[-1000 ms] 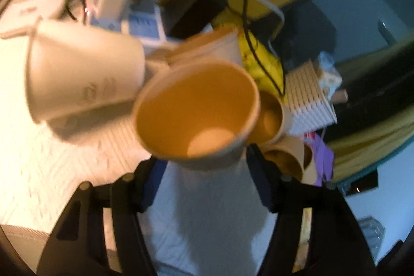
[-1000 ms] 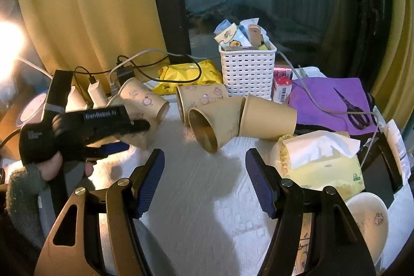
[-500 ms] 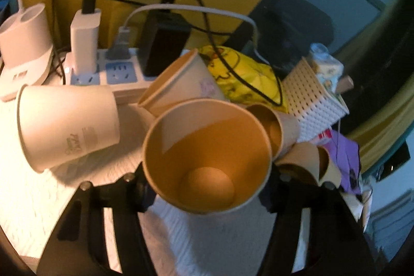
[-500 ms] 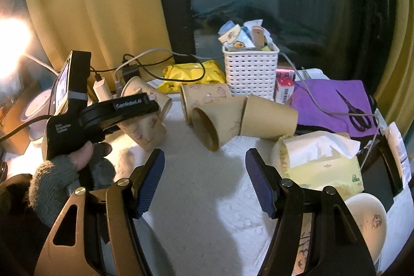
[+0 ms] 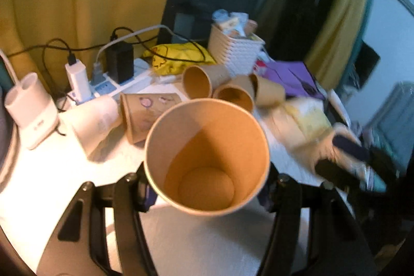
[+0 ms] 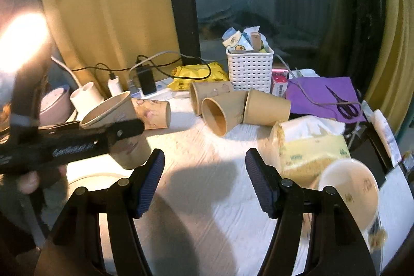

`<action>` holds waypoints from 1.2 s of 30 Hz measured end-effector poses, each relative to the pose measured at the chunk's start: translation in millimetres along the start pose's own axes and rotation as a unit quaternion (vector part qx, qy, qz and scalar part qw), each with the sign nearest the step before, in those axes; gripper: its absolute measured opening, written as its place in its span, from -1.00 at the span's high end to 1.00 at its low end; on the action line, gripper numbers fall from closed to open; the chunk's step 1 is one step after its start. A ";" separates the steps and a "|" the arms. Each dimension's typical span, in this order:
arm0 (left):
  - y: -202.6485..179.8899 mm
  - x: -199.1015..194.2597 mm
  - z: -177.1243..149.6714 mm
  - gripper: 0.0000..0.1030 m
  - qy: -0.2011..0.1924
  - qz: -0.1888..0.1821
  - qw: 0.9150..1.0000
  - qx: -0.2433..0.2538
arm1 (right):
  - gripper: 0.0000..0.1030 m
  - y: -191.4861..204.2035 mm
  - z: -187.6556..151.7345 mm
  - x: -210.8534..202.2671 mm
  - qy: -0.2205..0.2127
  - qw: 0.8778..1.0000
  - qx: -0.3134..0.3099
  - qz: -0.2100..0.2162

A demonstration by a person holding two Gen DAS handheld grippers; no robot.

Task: Flip cup upright
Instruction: 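Lift the brown cup with the left gripper and carry it over the turntable, then grasp the cup's side with the right gripper while the left gripper releases it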

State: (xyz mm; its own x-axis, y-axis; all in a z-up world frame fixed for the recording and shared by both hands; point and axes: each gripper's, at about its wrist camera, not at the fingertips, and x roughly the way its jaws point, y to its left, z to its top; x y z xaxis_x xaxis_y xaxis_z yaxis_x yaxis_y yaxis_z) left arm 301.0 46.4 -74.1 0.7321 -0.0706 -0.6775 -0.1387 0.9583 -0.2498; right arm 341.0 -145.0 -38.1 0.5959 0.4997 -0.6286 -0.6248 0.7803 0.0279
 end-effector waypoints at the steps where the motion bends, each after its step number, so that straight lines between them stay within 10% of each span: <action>1: -7.2 -1.8 -3.4 -0.18 0.003 -0.005 1.000 0.007 | -0.32 4.0 -4.1 -7.9 -0.003 1.000 0.002 -0.004; 16: -31.8 -70.3 -112.9 -0.18 0.040 -0.081 0.980 0.175 | -0.32 47.6 -96.9 -84.6 0.001 0.998 0.049 -0.030; 26: -38.8 -104.3 -149.7 -0.18 0.037 -0.163 0.949 0.267 | -0.32 109.9 -121.4 -125.9 0.007 0.993 0.000 0.116; 36: -49.3 -132.9 -166.5 -0.18 0.012 -0.188 0.922 0.339 | -0.59 140.9 -121.9 -138.4 0.020 0.987 -0.024 0.158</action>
State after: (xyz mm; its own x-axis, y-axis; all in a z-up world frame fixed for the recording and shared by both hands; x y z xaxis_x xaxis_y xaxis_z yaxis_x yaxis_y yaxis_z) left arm 99.5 -37.6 -86.9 0.6274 -0.4306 -0.6488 0.5757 0.8175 0.0141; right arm 109.1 -150.1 -41.9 0.3470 0.6995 -0.6247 -0.8004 0.5681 0.1914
